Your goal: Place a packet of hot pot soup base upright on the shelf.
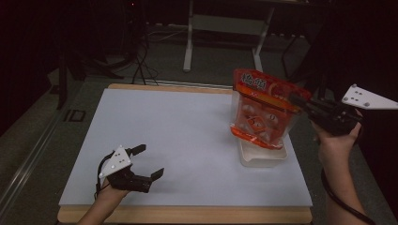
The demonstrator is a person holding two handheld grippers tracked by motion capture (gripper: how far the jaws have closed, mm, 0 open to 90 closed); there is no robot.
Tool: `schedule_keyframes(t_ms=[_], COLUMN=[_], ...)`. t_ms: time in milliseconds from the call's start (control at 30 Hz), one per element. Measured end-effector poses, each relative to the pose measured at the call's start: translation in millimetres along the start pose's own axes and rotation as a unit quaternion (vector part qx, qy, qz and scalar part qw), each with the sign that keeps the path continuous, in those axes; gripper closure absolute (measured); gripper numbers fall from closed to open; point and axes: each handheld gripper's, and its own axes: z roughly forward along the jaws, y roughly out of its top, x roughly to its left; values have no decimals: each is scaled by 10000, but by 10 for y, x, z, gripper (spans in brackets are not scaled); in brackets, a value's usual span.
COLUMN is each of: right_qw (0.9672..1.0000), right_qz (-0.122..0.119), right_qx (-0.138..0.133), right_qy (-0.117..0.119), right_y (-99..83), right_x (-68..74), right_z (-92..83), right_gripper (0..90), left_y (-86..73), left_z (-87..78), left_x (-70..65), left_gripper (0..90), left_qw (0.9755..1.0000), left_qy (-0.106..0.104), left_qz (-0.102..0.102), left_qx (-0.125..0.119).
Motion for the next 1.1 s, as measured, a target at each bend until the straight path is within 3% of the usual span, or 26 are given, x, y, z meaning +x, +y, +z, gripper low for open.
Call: schedule_keyframes(t_ms=[233,467,700,900,1100], right_qw=[9997,9990,9985,9980,9978], right_qz=[101,214,374,409,496], right_qx=[157,278,363,448,435], right_qy=[-140,-259,-192,-158,-113], right_y=[-132,-287,-470,-583,-654], right_x=[-119,-204,-307,-282,-275], right_z=[-64,-54,48,131,74], right_gripper=[900,900,900,900,900], left_y=[-150,-167,-176,-203,-217], left_z=[-56,-56,-49,-41,-27], left_x=[64,61,73,79,78], left_gripper=[11,11,11,11,11], left_qw=[9996,9995,9994,9993,9993], left_qy=[118,120,95,106,61], left_qz=[-253,-300,-323,-364,-375], left_qx=[-22,-1,-6,9,45])
